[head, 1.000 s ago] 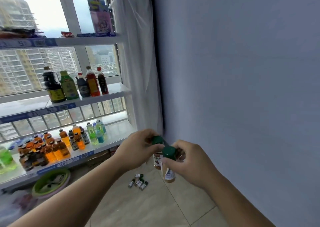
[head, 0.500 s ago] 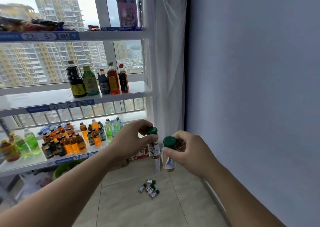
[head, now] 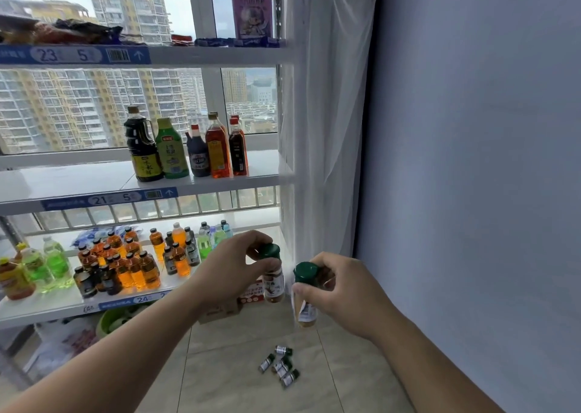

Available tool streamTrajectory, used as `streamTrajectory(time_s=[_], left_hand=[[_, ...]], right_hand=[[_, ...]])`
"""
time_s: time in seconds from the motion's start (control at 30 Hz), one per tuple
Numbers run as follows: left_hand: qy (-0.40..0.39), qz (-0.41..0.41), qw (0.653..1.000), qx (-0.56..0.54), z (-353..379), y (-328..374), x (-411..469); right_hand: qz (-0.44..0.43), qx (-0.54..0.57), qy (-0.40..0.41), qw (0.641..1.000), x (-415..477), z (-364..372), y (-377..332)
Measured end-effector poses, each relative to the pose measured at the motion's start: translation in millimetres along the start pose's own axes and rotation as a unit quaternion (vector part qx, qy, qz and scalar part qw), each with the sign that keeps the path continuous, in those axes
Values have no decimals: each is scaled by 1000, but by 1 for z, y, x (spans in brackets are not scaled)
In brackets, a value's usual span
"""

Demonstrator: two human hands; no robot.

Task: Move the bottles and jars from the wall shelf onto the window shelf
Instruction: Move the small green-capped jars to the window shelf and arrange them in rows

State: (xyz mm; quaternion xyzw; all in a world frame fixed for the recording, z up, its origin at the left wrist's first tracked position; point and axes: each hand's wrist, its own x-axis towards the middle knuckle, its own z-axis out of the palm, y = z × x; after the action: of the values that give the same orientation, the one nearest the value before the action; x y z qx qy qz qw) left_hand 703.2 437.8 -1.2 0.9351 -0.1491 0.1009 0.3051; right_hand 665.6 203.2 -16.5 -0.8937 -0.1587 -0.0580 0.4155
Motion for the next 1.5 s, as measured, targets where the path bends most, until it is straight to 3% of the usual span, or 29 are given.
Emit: streamTrajectory(time_s=[0.3,0.67,1.1,1.5], left_hand=[[11,-29,999,-35,-31,-95,120],[-24,-6,1000,12,-53,-163,259],[-68,58,984,157,-61,-177,490],[-140,37,930,339,-32,-211,654]], right_hand=[[3,-25,-7,1000,154,35,1],[33,-17,1,999,287,60,27],[3,-1,5,1000,478,35,98],[27,47,-26,998,574,28,168]])
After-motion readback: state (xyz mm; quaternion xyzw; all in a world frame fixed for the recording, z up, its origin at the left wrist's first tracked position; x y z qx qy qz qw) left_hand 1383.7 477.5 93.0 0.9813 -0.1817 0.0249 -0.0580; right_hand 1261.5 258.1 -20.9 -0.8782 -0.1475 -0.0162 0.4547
